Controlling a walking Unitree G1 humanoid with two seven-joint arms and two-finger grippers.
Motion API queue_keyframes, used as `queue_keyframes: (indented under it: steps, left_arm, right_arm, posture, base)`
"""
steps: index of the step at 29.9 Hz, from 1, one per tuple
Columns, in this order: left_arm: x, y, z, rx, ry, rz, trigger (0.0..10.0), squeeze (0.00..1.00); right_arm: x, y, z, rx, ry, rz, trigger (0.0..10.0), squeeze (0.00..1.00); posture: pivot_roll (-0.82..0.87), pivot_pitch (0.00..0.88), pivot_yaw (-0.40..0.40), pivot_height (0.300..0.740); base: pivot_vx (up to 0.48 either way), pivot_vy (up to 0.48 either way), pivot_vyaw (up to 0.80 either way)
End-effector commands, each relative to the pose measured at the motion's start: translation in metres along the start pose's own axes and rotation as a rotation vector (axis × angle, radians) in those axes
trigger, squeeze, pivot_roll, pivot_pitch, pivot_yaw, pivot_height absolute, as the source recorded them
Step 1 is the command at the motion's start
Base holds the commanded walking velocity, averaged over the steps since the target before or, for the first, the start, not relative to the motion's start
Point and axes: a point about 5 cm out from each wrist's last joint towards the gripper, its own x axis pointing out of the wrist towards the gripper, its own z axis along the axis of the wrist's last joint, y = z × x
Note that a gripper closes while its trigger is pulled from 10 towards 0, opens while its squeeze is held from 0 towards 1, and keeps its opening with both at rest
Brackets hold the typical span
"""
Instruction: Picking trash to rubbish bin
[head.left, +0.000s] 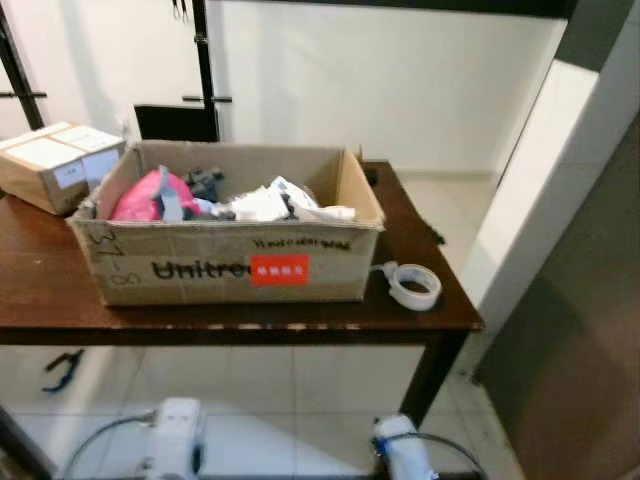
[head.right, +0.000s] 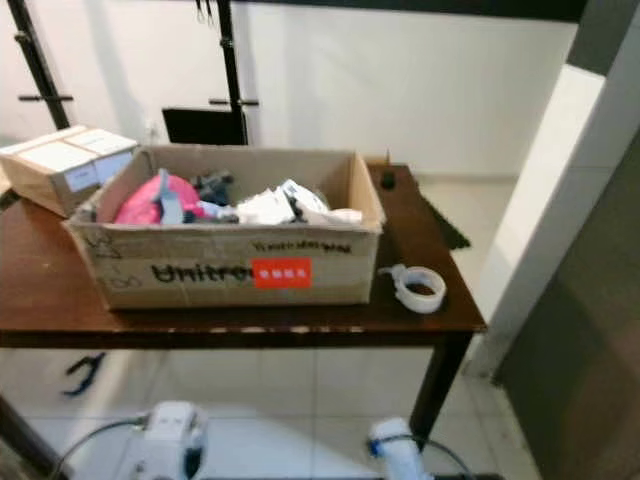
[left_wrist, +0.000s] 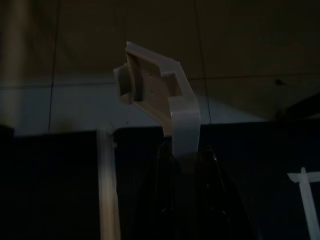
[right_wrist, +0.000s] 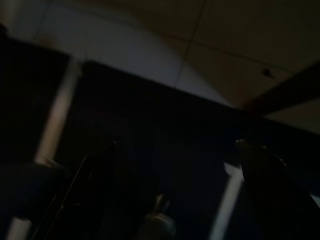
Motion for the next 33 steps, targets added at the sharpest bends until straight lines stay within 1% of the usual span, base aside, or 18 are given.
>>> queue_keyframes:
  steps: [1,8,10,13,22,26,27,28,29,30,31,32,33]
  left_arm:
    - [0.001,-0.007,-0.001,0.008,0.006,-0.024,10.0,0.0]
    - [0.002,-0.006,0.0,0.01,0.003,-0.026,10.0,0.0]
    - [0.001,-0.006,0.002,-0.007,-0.028,-0.019,10.0,0.0]
    - [0.001,-0.006,0.0,0.023,-0.004,-0.013,10.0,0.0]
    - [-0.002,-0.008,-0.001,0.021,-0.031,-0.015,10.0,0.0]
    - [-0.002,-0.01,-0.001,0.032,-0.033,-0.026,10.0,0.0]
    - [-0.002,-0.012,-0.002,0.067,-0.024,-0.053,10.0,0.0]
    - [-0.002,-0.012,-0.002,0.067,-0.024,-0.053,10.0,0.0]
    - [-0.002,-0.016,0.0,0.18,-0.016,-0.11,10.0,0.0]
    - [-0.002,-0.018,0.001,0.24,-0.015,-0.137,10.0,0.0]
    - [-0.002,-0.018,0.001,0.24,-0.015,-0.137,10.0,0.0]
    - [-0.002,-0.02,0.005,0.304,-0.027,-0.176,10.0,0.0]
    - [-0.002,-0.022,0.007,0.34,-0.036,-0.2,10.0,0.0]
  right_arm:
    - [-0.007,-0.013,-0.014,0.012,0.039,-0.042,10.0,0.0]
    - [-0.007,-0.014,-0.014,0.01,0.041,-0.044,10.0,0.0]
    - [-0.007,-0.014,-0.014,0.009,0.043,-0.044,10.0,0.0]
    - [-0.007,-0.014,-0.014,0.009,0.044,-0.045,10.0,0.0]
    - [-0.008,-0.015,-0.015,0.009,0.048,-0.04,10.0,0.0]
    - [-0.008,-0.016,-0.015,-0.01,0.055,-0.026,10.0,0.0]
    - [-0.008,-0.017,-0.014,-0.033,0.066,-0.007,10.0,0.0]
    - [-0.008,-0.017,-0.014,-0.033,0.066,-0.007,10.0,0.0]
    - [-0.008,-0.02,-0.012,-0.052,0.087,0.038,10.0,0.0]
    - [-0.008,-0.021,-0.011,-0.061,0.095,0.062,10.0,0.0]
    - [-0.008,-0.021,-0.011,-0.061,0.095,0.062,10.0,0.0]
    - [-0.008,-0.022,-0.007,-0.065,0.091,0.098,10.0,0.0]
    - [-0.008,-0.023,-0.004,-0.068,0.086,0.121,10.0,0.0]
  posture:
    - [0.03,0.051,-0.029,0.74]
    - [0.03,0.048,-0.029,0.74]
    - [0.03,0.05,-0.029,0.74]
    - [0.03,0.051,-0.029,0.74]
    - [0.04,0.054,-0.035,0.74]
    - [0.04,0.053,-0.041,0.74]
    - [0.04,0.053,-0.042,0.74]
    - [0.04,0.053,-0.042,0.74]
    - [0.04,0.052,-0.046,0.74]
    - [0.04,0.052,-0.046,0.74]
    - [0.04,0.052,-0.046,0.74]
    - [0.04,0.052,-0.046,0.74]
    - [0.04,0.054,-0.049,0.74]
  base:
    - [0.337,0.0,0.0]
    - [0.323,0.0,0.0]
    - [0.0,0.0,0.0]
    - [0.0,0.0,0.0]
    - [0.0,0.0,0.0]
    - [0.0,0.0,0.0]
    - [0.0,0.0,0.0]
    - [0.0,0.0,0.0]
    - [0.0,0.0,0.0]
    - [0.0,0.0,0.0]
    - [0.0,0.0,0.0]
    - [0.0,0.0,0.0]
    - [0.0,0.0,0.0]
